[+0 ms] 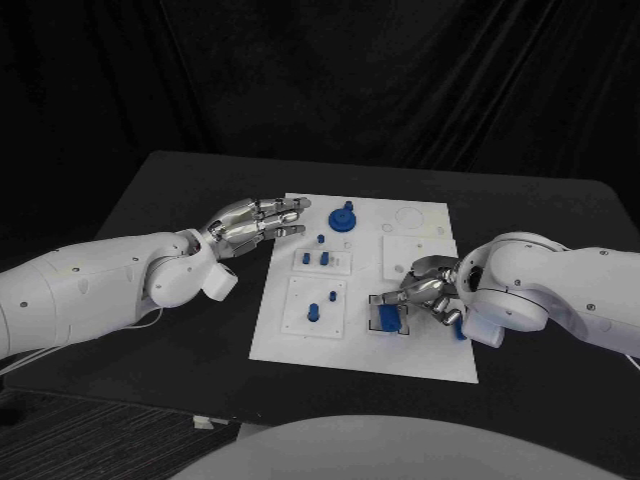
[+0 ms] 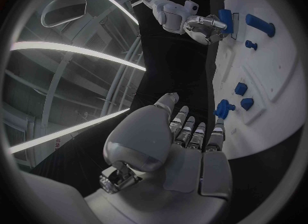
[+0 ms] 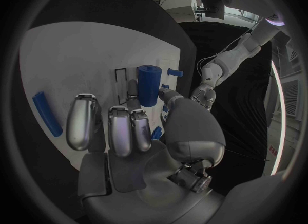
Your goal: Assemble the parts on the task board
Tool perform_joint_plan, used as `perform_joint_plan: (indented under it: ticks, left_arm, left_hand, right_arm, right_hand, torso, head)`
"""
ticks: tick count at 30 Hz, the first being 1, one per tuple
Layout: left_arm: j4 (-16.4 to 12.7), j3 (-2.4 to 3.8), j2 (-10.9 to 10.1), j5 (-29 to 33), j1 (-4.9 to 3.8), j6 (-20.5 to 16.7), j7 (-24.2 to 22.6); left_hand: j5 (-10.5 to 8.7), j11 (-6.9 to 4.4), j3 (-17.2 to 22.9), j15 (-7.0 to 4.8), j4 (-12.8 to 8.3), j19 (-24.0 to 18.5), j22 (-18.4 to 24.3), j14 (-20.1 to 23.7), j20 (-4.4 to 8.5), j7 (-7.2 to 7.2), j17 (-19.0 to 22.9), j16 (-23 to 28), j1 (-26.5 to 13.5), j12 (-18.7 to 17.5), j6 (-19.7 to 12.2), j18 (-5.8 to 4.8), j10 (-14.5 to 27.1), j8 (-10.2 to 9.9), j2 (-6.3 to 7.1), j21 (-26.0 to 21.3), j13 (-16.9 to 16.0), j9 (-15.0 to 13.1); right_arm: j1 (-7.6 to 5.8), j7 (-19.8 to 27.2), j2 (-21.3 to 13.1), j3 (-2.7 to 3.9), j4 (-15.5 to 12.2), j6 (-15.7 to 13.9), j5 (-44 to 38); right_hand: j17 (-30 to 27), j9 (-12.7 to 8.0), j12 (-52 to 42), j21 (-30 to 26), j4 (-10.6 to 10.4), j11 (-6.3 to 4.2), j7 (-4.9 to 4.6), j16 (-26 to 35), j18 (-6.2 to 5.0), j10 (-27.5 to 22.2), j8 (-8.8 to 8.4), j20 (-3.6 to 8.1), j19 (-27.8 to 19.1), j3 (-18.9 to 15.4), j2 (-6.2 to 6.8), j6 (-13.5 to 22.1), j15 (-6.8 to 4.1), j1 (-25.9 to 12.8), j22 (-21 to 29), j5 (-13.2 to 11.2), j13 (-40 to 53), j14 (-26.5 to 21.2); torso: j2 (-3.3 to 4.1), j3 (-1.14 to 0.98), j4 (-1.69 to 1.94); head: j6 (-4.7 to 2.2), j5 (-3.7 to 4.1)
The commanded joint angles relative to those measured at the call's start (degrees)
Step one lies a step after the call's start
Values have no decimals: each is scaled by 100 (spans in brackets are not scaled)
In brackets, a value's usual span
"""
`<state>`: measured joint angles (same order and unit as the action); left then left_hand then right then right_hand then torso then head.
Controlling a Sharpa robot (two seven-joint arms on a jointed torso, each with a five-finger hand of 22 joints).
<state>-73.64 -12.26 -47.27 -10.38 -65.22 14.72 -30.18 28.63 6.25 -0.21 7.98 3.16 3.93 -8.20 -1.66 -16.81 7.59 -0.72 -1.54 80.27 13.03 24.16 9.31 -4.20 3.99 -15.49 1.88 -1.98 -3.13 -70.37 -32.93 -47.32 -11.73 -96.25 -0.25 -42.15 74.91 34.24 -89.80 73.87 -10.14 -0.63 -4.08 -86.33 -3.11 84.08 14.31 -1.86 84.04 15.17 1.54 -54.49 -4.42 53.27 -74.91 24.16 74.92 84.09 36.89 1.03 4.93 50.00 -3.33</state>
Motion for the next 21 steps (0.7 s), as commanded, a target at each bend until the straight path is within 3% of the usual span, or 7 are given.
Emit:
perform_joint_plan:
  ticks: [1,8,14,16,21]
  left_arm:
    - [-9,4,12,35,11,99,-44]
    - [-8,4,16,34,14,112,-31]
    - [-5,4,18,34,17,122,-20]
    - [-3,4,20,34,19,125,-17]
    - [-1,4,23,34,27,141,-8]
  left_hand:
    - [17,45,36,24,-1,35,4,-30,15,9,-9,-36,-55,30,4,87,1,39,-12,19,-9,-3]
    - [17,44,46,37,2,37,3,-34,15,10,-10,-40,-61,30,3,87,0,40,-12,20,-9,-3]
    - [16,44,55,50,4,38,4,-40,14,9,-12,-45,-66,34,2,87,-2,42,-11,21,-9,-3]
    - [16,44,55,50,4,38,4,-40,14,9,-12,-45,-66,34,2,87,-2,42,-11,21,-9,-3]
    - [16,44,55,50,4,38,4,-40,14,9,-12,-45,-66,34,2,87,-2,42,-11,21,-9,-3]
  right_arm:
    - [37,-125,13,-17,19,1,-20]
    - [39,-143,21,-17,47,35,-20]
    - [40,-152,21,-17,60,63,-20]
    - [40,-154,23,-17,62,72,-20]
    - [41,-156,23,-17,64,96,-20]
  right_hand:
    - [769,-25,-20,-20,-10,42,-4,34,-65,592,25,-38,-1,-68,-20,-7,43,-57,-997,-180,1508,443]
    - [774,-86,-20,-30,-78,40,-2,30,-66,592,48,-36,4,-206,-47,-12,41,-138,-998,-574,1508,445]
    - [774,-112,-20,-42,-125,37,1,30,-68,592,66,-34,4,-281,-71,-19,39,-196,-996,-742,1508,445]
    - [768,-131,-20,-43,-163,36,3,33,-67,592,80,-33,7,-360,-63,-22,38,-251,-997,-920,1508,444]
    - [770,-139,-20,-43,-168,35,4,31,-67,592,86,-33,8,-390,-59,-22,37,-262,-998,-981,1508,445]
  torso:
    - [-1,2,0]
    - [0,1,0]
    - [0,2,-1]
    - [0,1,0]
    - [0,1,0]
  head:
    - [0,-6]
    - [0,-15]
    - [0,-23]
    - [0,-16]
    - [0,-24]
